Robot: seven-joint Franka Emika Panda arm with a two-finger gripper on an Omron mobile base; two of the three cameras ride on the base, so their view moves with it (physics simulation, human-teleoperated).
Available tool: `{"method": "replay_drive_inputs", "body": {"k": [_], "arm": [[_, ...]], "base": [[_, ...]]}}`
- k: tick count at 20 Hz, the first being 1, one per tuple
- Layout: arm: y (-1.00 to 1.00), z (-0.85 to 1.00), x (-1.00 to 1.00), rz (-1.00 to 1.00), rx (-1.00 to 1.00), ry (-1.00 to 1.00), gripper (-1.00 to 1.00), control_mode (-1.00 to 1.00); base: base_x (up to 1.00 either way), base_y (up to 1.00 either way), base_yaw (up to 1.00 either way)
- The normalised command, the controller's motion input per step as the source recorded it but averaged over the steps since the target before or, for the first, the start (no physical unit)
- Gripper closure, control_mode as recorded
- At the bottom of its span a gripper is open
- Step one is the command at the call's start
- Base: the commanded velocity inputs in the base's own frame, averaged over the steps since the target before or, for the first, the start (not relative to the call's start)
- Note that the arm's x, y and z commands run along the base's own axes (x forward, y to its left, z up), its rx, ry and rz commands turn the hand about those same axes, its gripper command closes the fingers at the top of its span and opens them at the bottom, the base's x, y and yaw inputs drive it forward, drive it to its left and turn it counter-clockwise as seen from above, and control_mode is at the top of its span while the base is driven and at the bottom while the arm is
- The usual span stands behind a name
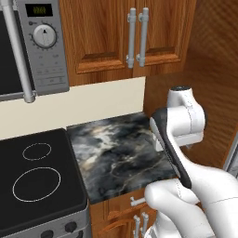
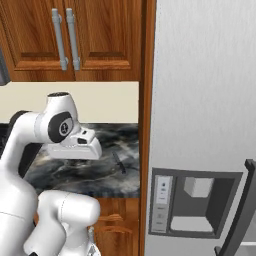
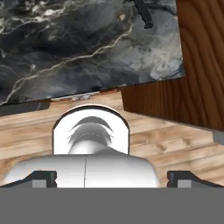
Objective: Retrieve the butter from the fridge and place it on a plate on the dining table. Then retrieve the butter knife by the fridge and place it near the plate.
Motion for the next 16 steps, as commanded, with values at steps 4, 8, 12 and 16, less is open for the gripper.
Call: {"method": "replay_drive_inputs", "body": {"k": [4,8,12,16], "arm": [[-0.28,-0.46,0.5,0.06,-0.1,0.0,-1.0,-1.0],[-0.28,-0.4,0.49,0.11,-0.05,0.0,-1.0,-1.0],[-0.18,-0.32,0.48,0.11,-0.01,-0.02,-1.0,-1.0],[-0.02,-0.33,0.54,0.11,-0.01,-0.07,-1.0,-1.0]], "base": [[0.0,0.0,0.0],[0.0,0.0,0.0],[0.0,0.0,0.0],[0.0,0.0,0.0]]}}
